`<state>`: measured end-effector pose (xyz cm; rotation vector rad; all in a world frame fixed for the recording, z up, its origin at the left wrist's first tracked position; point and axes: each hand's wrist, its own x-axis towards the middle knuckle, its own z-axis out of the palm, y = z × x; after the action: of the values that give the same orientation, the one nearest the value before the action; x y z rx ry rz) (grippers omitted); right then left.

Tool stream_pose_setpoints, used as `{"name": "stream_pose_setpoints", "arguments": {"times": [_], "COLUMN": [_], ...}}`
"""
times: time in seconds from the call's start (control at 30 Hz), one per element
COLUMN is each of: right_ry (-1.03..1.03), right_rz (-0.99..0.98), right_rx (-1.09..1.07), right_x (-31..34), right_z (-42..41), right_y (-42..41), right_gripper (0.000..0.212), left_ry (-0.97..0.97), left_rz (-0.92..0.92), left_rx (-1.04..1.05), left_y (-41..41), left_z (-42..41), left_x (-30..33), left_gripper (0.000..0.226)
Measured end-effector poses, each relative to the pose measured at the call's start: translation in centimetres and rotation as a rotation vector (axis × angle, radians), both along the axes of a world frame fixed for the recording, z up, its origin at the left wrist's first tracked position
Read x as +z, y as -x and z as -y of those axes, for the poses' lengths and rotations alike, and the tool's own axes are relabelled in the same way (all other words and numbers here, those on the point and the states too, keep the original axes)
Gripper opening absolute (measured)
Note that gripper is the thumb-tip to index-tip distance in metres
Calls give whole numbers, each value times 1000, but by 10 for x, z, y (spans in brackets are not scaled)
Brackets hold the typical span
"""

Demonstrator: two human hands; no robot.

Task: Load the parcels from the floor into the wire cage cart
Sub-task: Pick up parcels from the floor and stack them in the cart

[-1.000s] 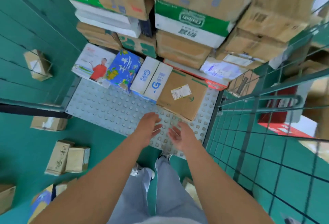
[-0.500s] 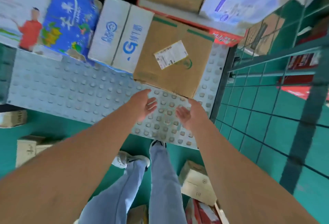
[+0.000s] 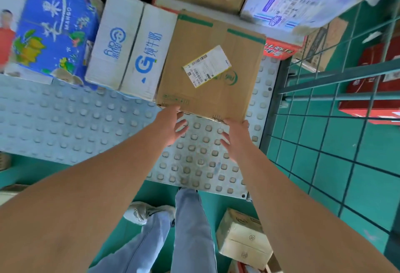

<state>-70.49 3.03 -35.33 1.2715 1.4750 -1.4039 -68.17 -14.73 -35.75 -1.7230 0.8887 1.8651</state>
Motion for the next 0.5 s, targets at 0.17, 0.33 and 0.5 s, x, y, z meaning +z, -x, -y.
{"name": "stream_pose_setpoints", "arguments": {"times": [0.17,0.33,0.5], "right_ry": [-33,34,18], "right_rz": [-4,-5,2], "right_rx": [-47,123,352], "right_x": [41,116,229], "right_z": [12,51,112], "right_y": [-24,-75,-145], "right_gripper": [81,63,33], "left_ry": [46,53,57], "left_rz": [3,-10,-75], "left_rx": [17,28,165], "left_y": [-38,-96,-175], "left_z": [10,25,63], "left_x": [26,95,218], "left_gripper": [12,15,14]}}
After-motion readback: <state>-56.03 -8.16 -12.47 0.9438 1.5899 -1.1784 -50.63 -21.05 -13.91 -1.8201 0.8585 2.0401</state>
